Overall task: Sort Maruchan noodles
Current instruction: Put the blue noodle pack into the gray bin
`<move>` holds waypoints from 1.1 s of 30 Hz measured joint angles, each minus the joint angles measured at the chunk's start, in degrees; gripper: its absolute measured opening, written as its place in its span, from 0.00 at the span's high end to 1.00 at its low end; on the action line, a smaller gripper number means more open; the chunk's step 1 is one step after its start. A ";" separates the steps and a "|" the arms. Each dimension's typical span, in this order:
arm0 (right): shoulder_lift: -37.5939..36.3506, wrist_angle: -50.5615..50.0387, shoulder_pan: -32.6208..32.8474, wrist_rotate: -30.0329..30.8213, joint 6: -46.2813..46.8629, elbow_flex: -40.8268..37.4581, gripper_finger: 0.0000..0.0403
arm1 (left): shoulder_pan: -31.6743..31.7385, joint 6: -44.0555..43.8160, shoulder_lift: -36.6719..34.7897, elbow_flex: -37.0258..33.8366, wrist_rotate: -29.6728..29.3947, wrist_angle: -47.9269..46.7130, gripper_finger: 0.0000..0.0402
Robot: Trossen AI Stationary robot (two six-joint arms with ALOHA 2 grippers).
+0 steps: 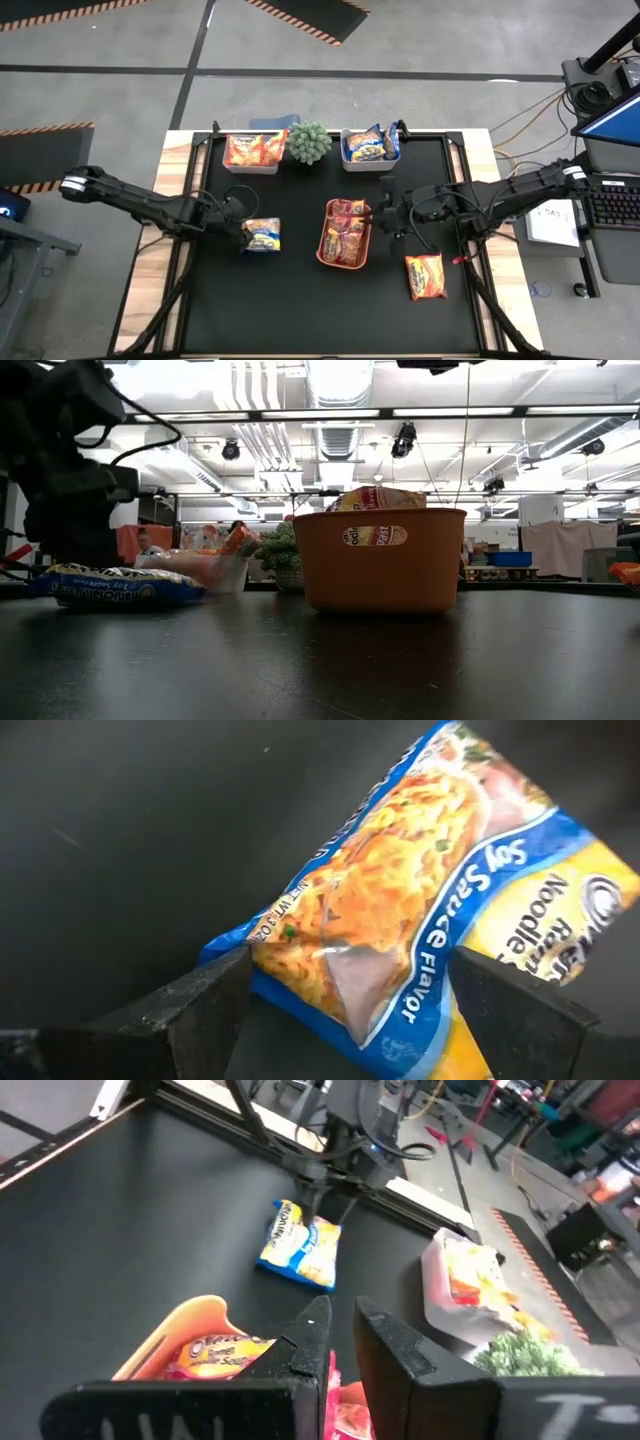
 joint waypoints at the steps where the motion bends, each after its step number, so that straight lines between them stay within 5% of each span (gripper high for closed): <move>1: 0.00 0.00 -0.25 0.00 0.13 0.00 0.91 | 0.00 -0.41 0.00 -0.30 0.00 0.02 0.21; 27: 0.15 0.04 -1.05 -1.27 0.58 0.00 0.91 | 0.00 -1.87 0.02 -2.57 -1.56 5.21 0.23; 33: 0.15 0.07 -1.05 -1.27 1.03 0.00 0.91 | 0.00 -2.10 0.02 -2.57 -2.73 6.17 0.42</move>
